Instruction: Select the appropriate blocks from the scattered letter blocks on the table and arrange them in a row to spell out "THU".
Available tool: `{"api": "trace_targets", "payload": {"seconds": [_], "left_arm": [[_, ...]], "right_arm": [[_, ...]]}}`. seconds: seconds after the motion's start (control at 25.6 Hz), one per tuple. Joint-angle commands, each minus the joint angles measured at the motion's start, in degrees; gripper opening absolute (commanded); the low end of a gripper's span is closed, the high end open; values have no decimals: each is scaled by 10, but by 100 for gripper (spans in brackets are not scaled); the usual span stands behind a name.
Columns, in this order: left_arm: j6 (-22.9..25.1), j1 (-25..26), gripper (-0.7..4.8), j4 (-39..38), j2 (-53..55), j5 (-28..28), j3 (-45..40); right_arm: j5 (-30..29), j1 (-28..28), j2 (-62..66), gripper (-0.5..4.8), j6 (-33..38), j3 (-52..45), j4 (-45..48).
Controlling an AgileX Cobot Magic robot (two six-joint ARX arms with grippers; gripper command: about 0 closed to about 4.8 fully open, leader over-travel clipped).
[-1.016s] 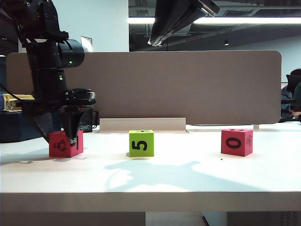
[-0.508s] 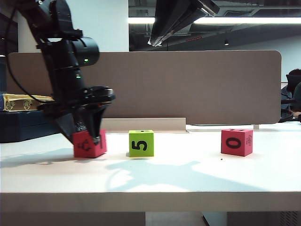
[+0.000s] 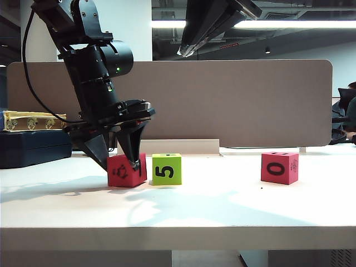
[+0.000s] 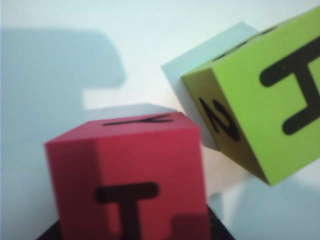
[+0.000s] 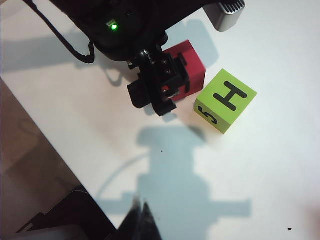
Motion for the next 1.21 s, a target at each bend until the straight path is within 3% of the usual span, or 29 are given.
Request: {"api": "trace_targets", "payload": {"seconds": [0.04,0.08,0.27,0.35,0.7,1.21], "left_arm": [[-1,0,361,4,0,3,0],[-1,0,390,4,0,3,0],[2,0,420,3,0,3,0],[2,0,479,-7,0,3,6],[25,0,479,-117,0,1,125],[55,-1,479,-189,-38,3,183]], "right_arm": [[0,1,-2,-5,-2,2,3],[0,1,-2,-5,-2,2,3],[0,1,-2,-5,-2,2,3],[0,1,-2,-5,-2,2,4],[40,-34,-2,-5,-2,2,2],[59,-205,66,-5,-2,2,4]]}}
